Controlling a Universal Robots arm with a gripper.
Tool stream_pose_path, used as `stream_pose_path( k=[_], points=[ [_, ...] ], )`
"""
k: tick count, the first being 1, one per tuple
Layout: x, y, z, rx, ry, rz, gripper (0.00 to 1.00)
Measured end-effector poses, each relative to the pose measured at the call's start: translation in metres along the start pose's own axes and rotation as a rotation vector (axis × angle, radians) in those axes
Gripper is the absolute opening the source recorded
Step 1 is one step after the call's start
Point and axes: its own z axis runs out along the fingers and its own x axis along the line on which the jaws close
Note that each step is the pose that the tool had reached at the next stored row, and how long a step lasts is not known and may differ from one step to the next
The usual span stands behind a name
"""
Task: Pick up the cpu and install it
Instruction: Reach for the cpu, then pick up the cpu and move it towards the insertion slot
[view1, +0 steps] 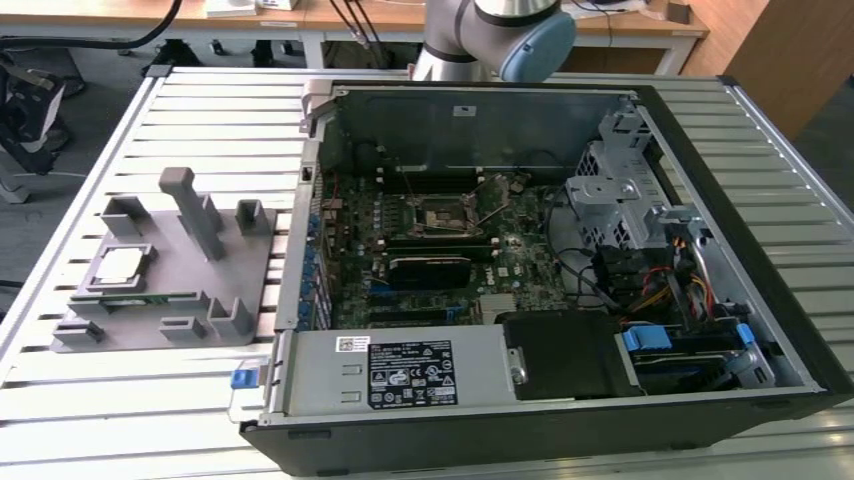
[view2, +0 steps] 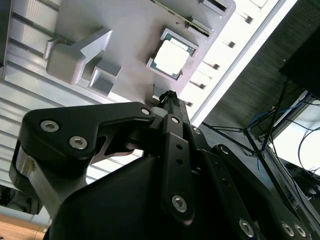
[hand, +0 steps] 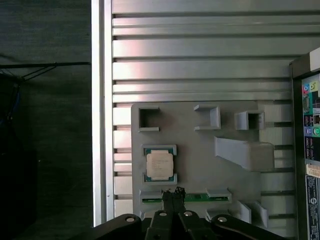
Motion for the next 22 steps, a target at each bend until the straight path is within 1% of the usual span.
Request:
stream_pose_path(
  k=[8,15,19,22],
  points=[
    [0.0029,-0.0002,0.0013,0.0,0.0001,0.0,0.11],
    [0.0036,-0.0002,0.0026,0.0001,0.0002,0.0,0.11],
    [0.0036,-0.0002,0.0036,0.0028,-0.0001,0.0,0.11],
    [0.0037,-0.0005,0.005,0.0032,-0.0002,0.0,0.11]
  ],
)
